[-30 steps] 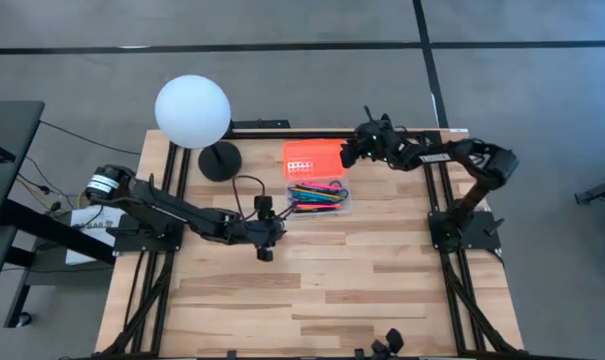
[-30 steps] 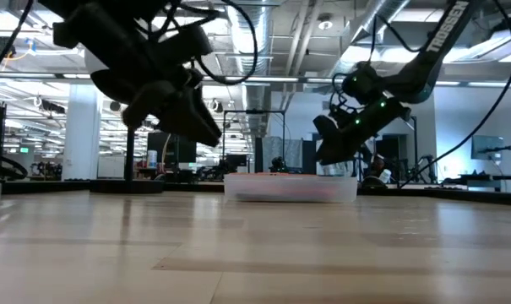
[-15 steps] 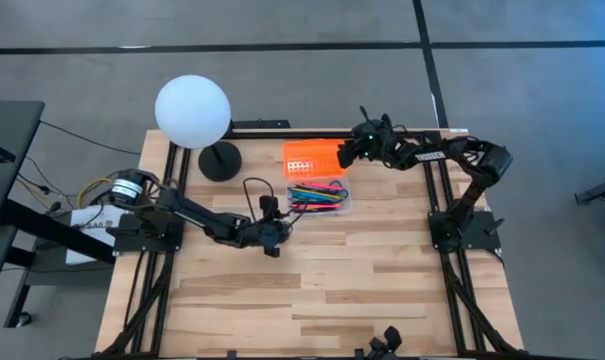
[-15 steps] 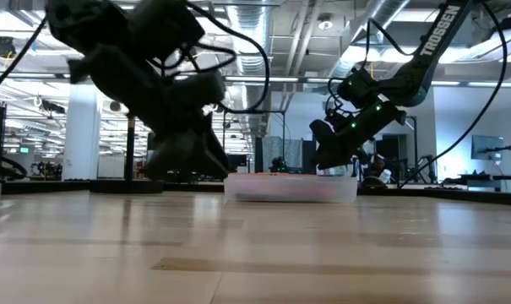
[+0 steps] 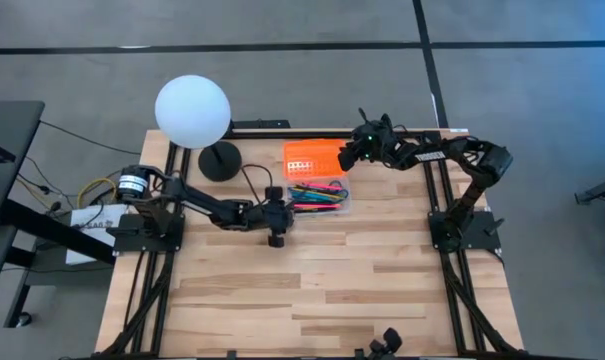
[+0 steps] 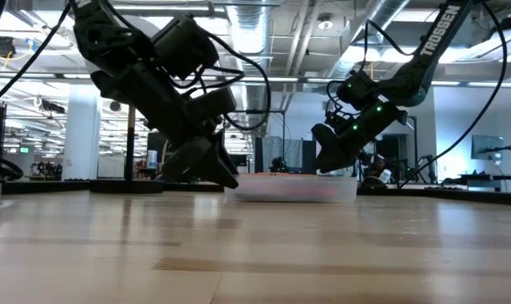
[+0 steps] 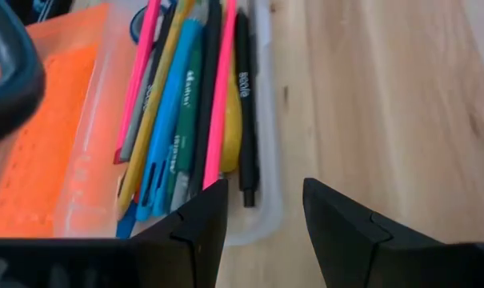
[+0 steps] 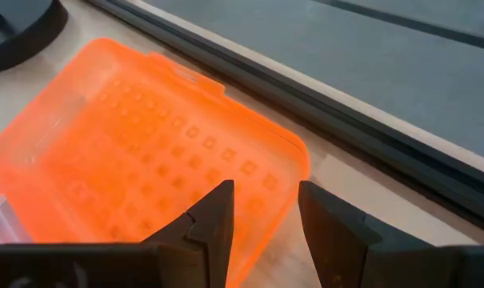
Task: Pick & place school supplies into a supply box
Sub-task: Close the orange supply box
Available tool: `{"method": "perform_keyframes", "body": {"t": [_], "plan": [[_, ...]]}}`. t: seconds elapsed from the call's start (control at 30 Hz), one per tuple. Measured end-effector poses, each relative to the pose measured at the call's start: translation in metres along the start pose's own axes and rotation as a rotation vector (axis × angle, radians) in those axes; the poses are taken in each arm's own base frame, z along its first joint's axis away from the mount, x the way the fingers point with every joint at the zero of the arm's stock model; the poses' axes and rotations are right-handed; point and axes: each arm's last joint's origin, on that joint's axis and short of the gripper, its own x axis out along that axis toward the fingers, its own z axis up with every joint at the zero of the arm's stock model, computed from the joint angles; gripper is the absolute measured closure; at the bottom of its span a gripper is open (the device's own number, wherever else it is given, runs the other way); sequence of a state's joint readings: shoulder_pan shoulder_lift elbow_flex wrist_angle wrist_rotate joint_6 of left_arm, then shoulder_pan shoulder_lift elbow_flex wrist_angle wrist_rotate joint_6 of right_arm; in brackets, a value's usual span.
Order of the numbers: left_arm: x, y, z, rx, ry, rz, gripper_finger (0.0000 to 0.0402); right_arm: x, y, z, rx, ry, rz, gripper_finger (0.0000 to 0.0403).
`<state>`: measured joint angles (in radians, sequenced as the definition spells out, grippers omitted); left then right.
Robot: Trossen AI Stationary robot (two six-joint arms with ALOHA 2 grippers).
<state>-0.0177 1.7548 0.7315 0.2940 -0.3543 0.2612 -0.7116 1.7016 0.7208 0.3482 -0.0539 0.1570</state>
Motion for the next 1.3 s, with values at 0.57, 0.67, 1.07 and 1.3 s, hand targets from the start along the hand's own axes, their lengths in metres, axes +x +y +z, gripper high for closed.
{"method": "perform_keyframes", "body": {"t": [0.57, 0.67, 1.07, 1.3], "plan": [[-0.002, -0.005, -0.002, -0.038, 0.026, -0.057, 0.0244, -0.007, 0.032, 0.002, -0.111, -0.021, 0.083, 0.0269], [-0.004, -0.010, -0.001, -0.043, 0.018, -0.089, 0.0244, -0.016, 0.038, 0.008, -0.129, -0.052, 0.103, 0.0269], [-0.016, -0.040, 0.013, -0.049, -0.042, -0.183, 0.0244, -0.057, 0.082, 0.021, -0.254, -0.143, 0.232, 0.0269], [-0.024, -0.055, 0.033, -0.037, -0.106, -0.283, 0.0244, -0.075, 0.111, 0.014, -0.332, -0.132, 0.299, 0.0269]]}}
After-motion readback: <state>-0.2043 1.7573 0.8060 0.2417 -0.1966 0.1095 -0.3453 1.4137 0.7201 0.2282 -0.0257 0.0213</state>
